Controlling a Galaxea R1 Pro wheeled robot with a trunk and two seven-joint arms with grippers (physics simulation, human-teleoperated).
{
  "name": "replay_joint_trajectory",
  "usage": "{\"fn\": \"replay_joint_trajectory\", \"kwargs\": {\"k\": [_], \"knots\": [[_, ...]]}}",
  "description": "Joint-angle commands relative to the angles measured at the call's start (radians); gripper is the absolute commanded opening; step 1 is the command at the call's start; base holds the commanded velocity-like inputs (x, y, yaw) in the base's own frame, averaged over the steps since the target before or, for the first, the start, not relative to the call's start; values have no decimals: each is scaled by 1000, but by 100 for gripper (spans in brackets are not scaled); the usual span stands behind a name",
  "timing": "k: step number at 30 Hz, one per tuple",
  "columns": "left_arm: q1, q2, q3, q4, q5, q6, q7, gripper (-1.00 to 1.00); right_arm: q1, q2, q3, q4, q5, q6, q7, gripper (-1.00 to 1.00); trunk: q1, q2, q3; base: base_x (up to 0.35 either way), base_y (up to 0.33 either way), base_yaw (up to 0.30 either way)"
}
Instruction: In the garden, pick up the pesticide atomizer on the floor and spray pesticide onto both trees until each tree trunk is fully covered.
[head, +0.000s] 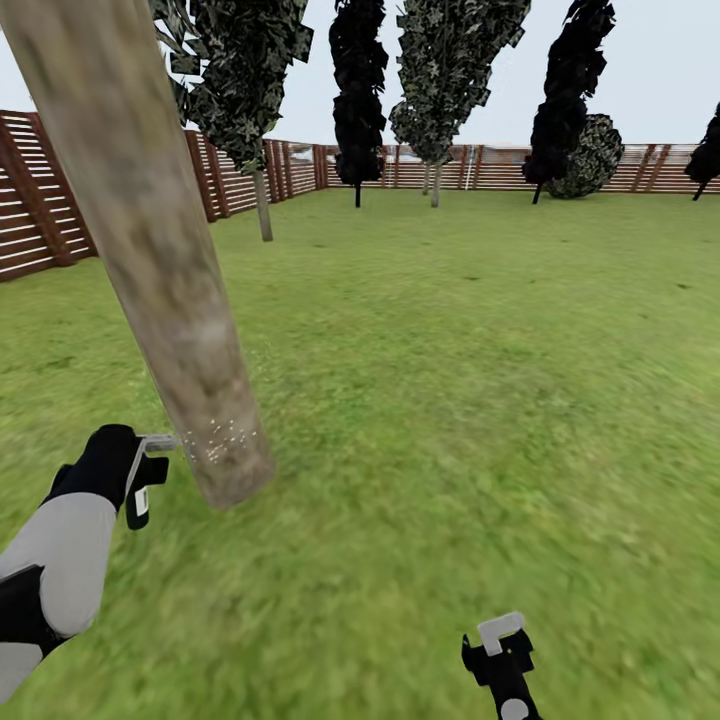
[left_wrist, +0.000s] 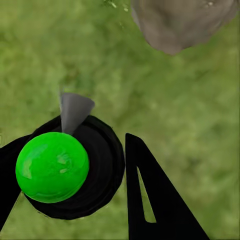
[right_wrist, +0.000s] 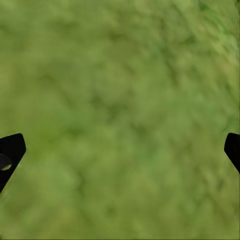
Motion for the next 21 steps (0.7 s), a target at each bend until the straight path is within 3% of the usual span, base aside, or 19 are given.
{"fn": "replay_joint_trajectory", "kwargs": {"k": [1, 6, 11, 21], "knots": [[0, 0, 3, -1, -12, 2, -10, -100, -1, 0, 8, 2, 0, 0, -8, 100, 0, 0, -1, 275, 192, 0], [6, -7, 1, -1, -12, 2, -9, -100, -1, 0, 8, 2, 0, 0, -8, 100, 0, 0, -1, 220, 158, 1], [7, -12, 2, -1, -11, 2, -9, -100, -1, 2, 8, 2, 0, 0, -8, 100, 0, 0, -1, 11, 7, 234], [4, -14, 3, -1, -11, 2, -9, -100, -2, 0, 8, 2, 0, 0, -8, 100, 0, 0, -1, 113, -221, 23]]}}
